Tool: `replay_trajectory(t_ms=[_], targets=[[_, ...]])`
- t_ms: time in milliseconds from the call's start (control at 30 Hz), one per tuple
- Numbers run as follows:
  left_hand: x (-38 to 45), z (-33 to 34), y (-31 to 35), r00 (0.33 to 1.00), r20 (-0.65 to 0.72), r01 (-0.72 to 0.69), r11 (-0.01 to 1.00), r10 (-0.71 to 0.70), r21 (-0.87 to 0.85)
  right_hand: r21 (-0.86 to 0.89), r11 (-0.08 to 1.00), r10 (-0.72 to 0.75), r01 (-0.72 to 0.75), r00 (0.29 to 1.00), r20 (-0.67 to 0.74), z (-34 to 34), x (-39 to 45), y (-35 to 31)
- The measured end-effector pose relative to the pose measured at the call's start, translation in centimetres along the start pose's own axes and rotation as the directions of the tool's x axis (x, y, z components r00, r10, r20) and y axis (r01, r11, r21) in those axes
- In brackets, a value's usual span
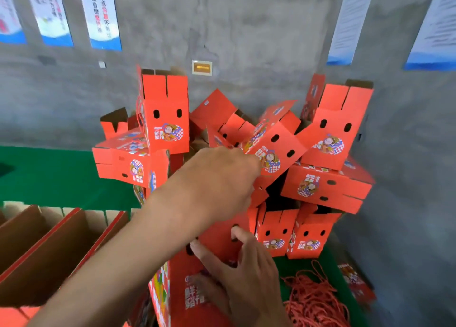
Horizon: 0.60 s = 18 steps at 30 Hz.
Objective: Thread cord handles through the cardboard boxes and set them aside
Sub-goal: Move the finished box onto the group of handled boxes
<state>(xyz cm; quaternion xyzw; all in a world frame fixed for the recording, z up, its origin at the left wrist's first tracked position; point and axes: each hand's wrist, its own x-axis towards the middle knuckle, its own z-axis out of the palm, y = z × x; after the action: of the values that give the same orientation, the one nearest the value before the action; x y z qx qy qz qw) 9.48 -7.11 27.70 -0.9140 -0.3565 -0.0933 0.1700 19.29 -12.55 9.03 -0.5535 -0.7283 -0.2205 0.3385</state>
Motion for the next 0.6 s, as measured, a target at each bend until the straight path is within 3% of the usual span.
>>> replay_trajectory(t_ms=[167, 367, 600], targets=[[1.1, -5.3, -0.7, 0.998, -0.063, 0.023, 0.999, -0.021, 0.038, -0.014, 0.998, -0.058, 0.056, 0.991, -0.117, -1.4, 3.5, 0.7], [4.6, -11.3, -1.5, 0.969, -0.248, 0.003, 0.995, 0.021, 0.095, 0.031, 0.998, -0.037, 0.050, 0.946, -0.322, -2.0, 11.3, 2.7], [11.0, -12.1, -4.6, 0.932, -0.358, -0.002, 0.991, 0.050, 0.135, -0.070, 0.996, 0.036, -0.056, 0.964, -0.262, -1.9, 19.1, 7.2]])
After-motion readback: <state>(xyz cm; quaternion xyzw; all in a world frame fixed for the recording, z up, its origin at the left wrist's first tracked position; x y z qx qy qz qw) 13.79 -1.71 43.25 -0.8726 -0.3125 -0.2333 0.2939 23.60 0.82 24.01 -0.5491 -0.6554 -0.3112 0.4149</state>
